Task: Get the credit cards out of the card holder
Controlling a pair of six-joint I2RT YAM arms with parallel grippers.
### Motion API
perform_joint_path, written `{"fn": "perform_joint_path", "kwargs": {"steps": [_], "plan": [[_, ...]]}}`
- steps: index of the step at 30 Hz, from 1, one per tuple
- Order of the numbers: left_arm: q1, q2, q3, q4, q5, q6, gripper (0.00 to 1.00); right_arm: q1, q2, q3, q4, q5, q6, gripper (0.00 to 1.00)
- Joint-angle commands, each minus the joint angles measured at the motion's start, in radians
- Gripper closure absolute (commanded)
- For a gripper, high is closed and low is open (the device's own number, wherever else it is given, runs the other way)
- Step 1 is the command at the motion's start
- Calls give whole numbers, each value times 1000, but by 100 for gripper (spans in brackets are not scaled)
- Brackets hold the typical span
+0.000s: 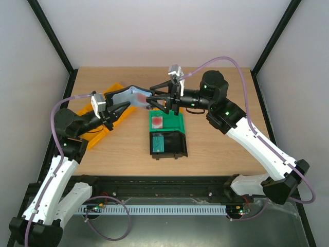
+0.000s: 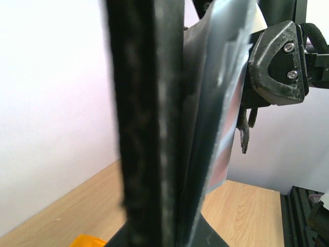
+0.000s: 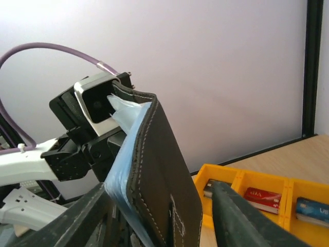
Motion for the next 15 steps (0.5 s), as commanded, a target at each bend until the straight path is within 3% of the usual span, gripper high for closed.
{"fn": "perform_joint_path", "kwargs": {"steps": [1,5,6,9,12,13,15], "plan": [[4,-15,3,70,24,-27,98,5,-7,-20,66,-40,63,52],[5,-20,6,61,21,-19,98,4,1,-16,100,-25,92,61],[5,-21,8,63,23,-20,98,5,3,-14,104,-21,96,67],[7,-17,5,85,27,-47,98,5,10,0,66,-3,80,96],[14,-21,-12,98,-40,-99,98,2,7,1,44,21,76,98],[16,-24,-19,93,-104,-118,93,1,6,4,30,52,78,98],[22,-29,-33,22,-325,-158,59,-2,12,18,-20,121,80,98]]}}
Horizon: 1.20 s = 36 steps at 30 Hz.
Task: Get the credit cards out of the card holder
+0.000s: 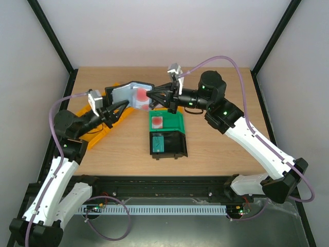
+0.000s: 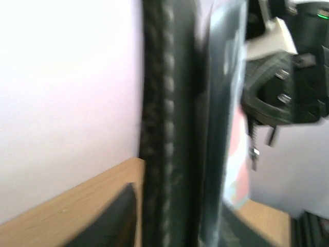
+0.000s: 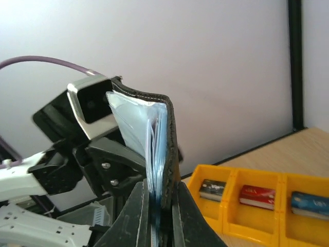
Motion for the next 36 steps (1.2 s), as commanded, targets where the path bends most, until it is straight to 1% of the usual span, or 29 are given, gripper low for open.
{"fn": "perform_joint_path", "kwargs": {"steps": [1,2,4,5,6,7,8,10,12,14,18,19,22,24,27,30,32,33,36], "plan": [[27,-19,-23,-45,-426,-108,46,-3,10,37,-88,136,9,99],[37,-15,-25,-91,-549,-119,40,-3,16,45,-117,180,10,98],[61,-5,-28,-184,-772,-115,37,-4,36,74,-199,323,13,98],[73,-3,-29,-218,-852,-105,38,4,51,97,-255,432,17,98],[79,-5,-31,-235,-892,-85,40,19,70,122,-319,570,17,99],[82,-11,-35,-239,-900,-67,41,42,96,151,-389,720,8,98],[83,-16,-38,-233,-881,-56,41,73,129,176,-449,866,-4,98],[84,-25,-43,-211,-795,-54,41,125,206,264,-570,1050,-23,98],[83,-26,-48,-178,-682,-78,42,146,281,350,-658,1098,-24,98],[79,-24,-57,-122,-538,-107,47,158,343,426,-717,1126,-1,99],[26,-10,-66,13,-226,-119,55,219,476,595,-832,1261,2,98],[5,-4,-64,24,-190,-114,57,238,510,645,-862,1275,-6,98],[-49,15,-67,2,-164,-100,67,277,621,787,-941,1233,-20,98],[-76,23,-79,-8,-174,-103,71,280,649,854,-953,1112,-17,98],[-89,29,-99,-17,-236,-151,73,280,626,847,-889,925,-5,99],[-58,25,-115,-47,-335,-238,75,277,578,803,-827,840,-3,99],[-20,15,-133,-42,-343,-312,74,262,541,763,-790,777,-10,98],[-5,7,-144,-27,-324,-335,72,248,520,743,-771,744,-8,99],[4,-13,-155,-5,-256,-326,64,207,461,666,-684,557,1,98]]}}
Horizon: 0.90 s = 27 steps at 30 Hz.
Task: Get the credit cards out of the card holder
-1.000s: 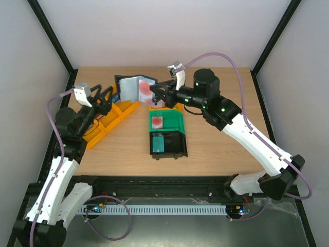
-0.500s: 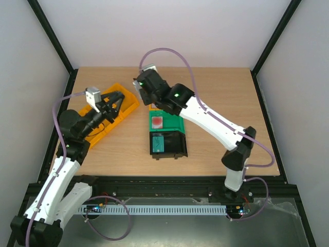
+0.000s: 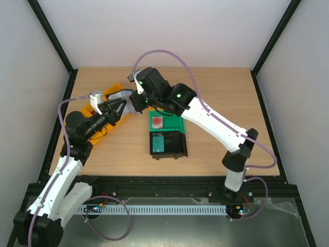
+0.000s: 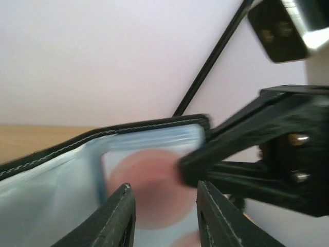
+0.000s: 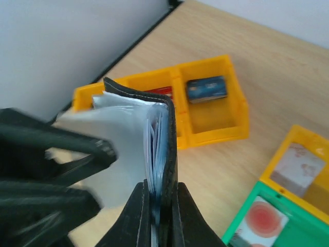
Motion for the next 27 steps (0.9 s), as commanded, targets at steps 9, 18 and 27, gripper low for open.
{"fn": "perform_joint_path", "kwargs": {"steps": [9,18,27], "plan": [[55,-52,-13,24,79,-53,56,-104,-251,-255,407,-592,41,98],[29,-57,-36,77,161,40,59,-111,-267,-441,836,-758,241,98],[24,-78,-39,165,258,51,88,-110,-240,-430,806,-702,217,98]]}}
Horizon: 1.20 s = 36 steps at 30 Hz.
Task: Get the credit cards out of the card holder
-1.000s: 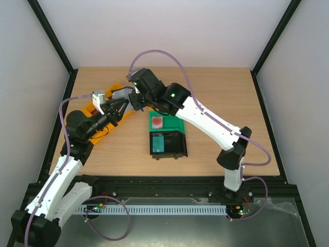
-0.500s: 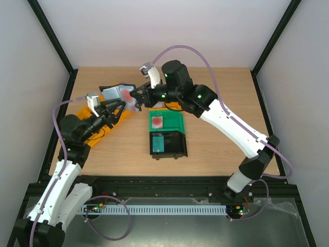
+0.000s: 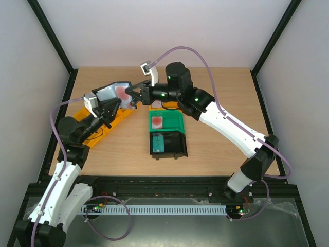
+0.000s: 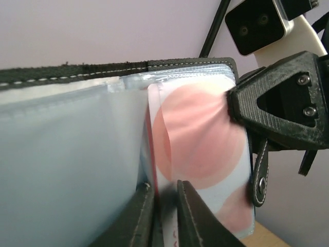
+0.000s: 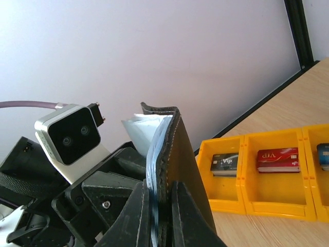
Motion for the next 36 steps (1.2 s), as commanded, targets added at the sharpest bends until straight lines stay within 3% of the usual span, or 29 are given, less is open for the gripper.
{"fn": "perform_joint_path", "kwargs": {"steps": [1,3,9,14,16,19,31,36], "plan": [[-30,-8,-10,107,197,1,93,32,16,21,135,-54,11,98],[-30,-15,-3,130,217,-3,98,30,14,20,123,-56,-9,98],[-21,-44,22,127,258,-15,98,-6,-19,11,90,-137,-61,98],[-5,-62,55,19,186,32,97,-43,-70,-2,26,-200,-135,99],[1,-68,67,-47,144,83,73,-55,-88,-5,14,-217,-152,98],[5,-78,80,-127,98,170,56,-65,-104,-3,-3,-236,-170,98],[43,-100,127,-261,8,300,34,-112,-150,32,-109,-363,-252,98],[58,-95,131,-264,18,304,15,-124,-164,24,-100,-400,-245,98]]}}
